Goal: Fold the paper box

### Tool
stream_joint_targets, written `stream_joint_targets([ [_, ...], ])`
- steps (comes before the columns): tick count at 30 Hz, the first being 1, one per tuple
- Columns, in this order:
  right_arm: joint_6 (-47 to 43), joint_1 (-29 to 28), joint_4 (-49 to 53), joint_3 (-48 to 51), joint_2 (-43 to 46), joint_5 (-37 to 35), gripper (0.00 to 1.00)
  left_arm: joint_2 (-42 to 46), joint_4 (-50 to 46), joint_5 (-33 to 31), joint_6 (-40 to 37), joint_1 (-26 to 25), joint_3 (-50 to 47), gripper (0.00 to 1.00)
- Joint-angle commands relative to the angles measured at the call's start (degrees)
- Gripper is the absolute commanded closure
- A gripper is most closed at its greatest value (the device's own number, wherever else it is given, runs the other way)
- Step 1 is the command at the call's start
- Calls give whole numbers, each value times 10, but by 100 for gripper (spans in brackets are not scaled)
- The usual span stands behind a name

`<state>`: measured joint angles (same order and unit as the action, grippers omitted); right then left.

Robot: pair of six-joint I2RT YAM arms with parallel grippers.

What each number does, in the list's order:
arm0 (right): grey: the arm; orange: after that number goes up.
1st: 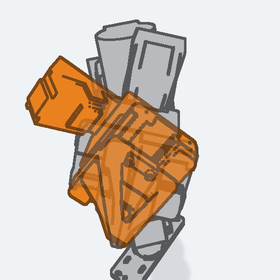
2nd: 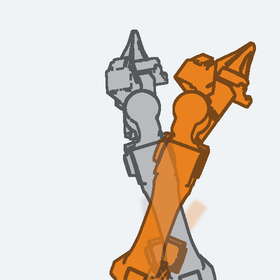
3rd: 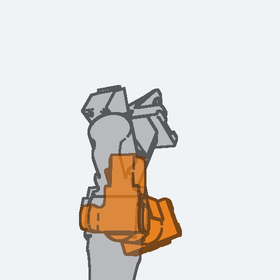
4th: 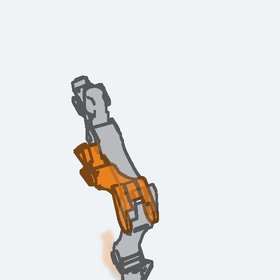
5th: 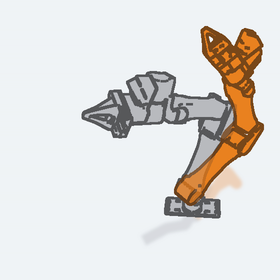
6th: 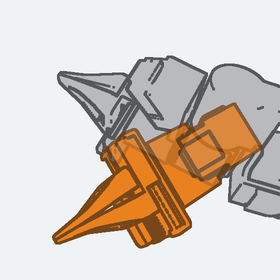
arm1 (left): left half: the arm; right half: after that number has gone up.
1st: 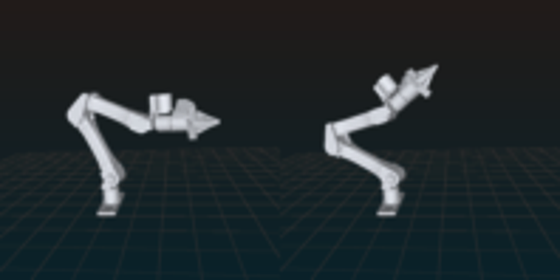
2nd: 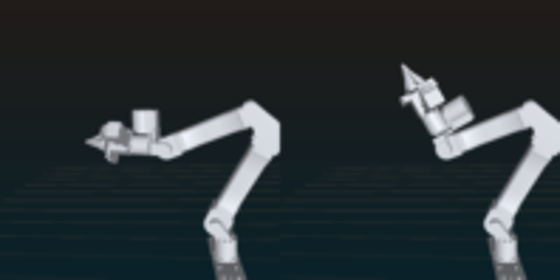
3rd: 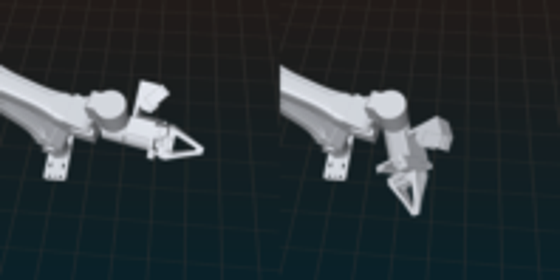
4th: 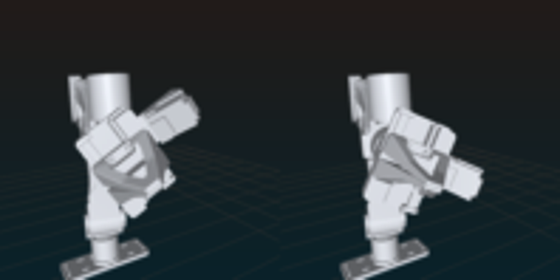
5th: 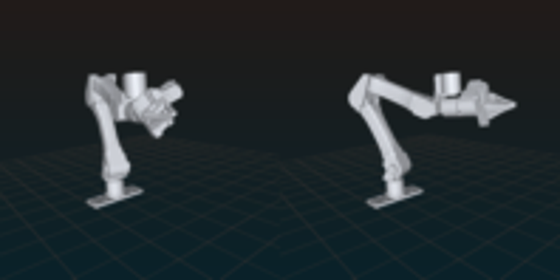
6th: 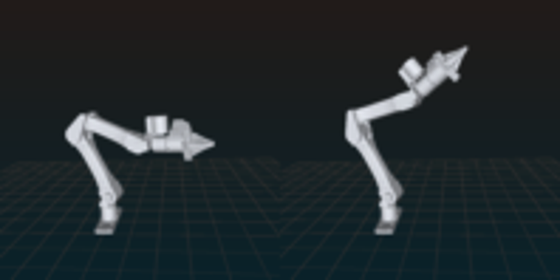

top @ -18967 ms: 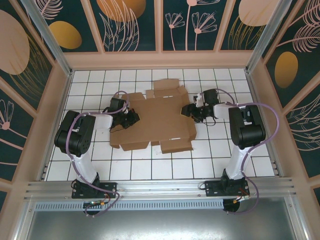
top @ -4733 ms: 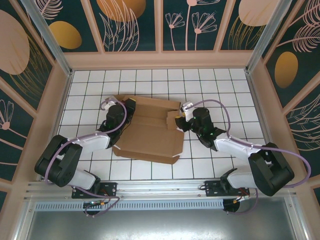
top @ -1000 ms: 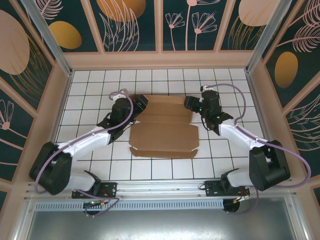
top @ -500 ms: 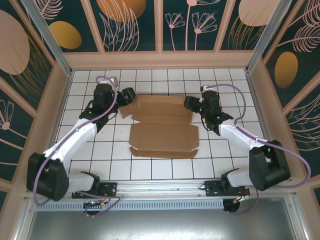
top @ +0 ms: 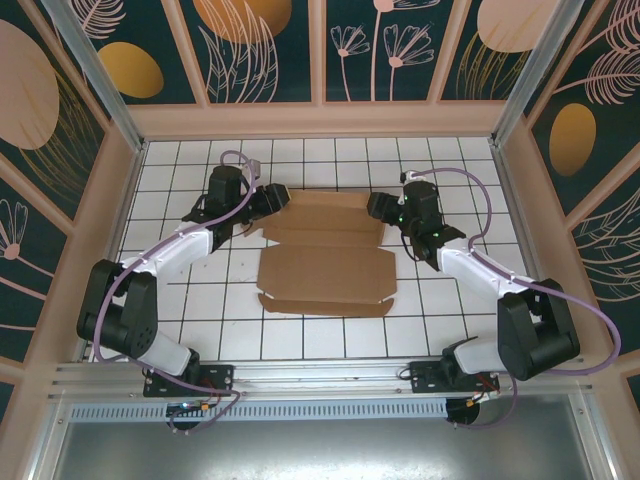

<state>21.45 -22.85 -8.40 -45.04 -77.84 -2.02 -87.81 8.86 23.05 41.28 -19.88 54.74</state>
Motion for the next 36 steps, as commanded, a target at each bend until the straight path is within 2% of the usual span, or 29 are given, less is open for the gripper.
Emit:
stream_joint_targets([
  [1, -1, 1, 18, 6, -9, -3, 26, 11, 43, 21, 6, 2, -8, 60],
  [3, -2, 1, 21, 5, -10, -10, 26, 31, 22, 3, -8, 8, -10, 60],
  [6, -1, 1, 23, 2, -13, -11, 26, 87, -4, -33, -34, 29, -21, 54],
  [10, -2, -4, 24, 1, -18, -10, 27, 174, -35, -124, -83, 61, -32, 51],
  [14, -3, -6, 25, -3, -20, -11, 27, 191, -81, -227, -98, 109, -38, 63],
  [17, -4, -7, 25, -4, -20, -11, 27, 166, -80, -248, -103, 144, -51, 66],
  [19, -5, -8, 27, -5, -20, -11, 27, 140, -58, -260, -128, 148, -65, 67],
  [22, -5, -11, 28, -4, -21, -11, 27, 94, -22, -227, -191, 148, -77, 69],
  [27, -11, -21, 30, -3, -18, -18, 27, 36, -33, -223, -226, 147, -66, 67],
  [36, -12, -39, 27, 6, -21, -36, 27, 14, -36, -82, -261, 147, -81, 65],
])
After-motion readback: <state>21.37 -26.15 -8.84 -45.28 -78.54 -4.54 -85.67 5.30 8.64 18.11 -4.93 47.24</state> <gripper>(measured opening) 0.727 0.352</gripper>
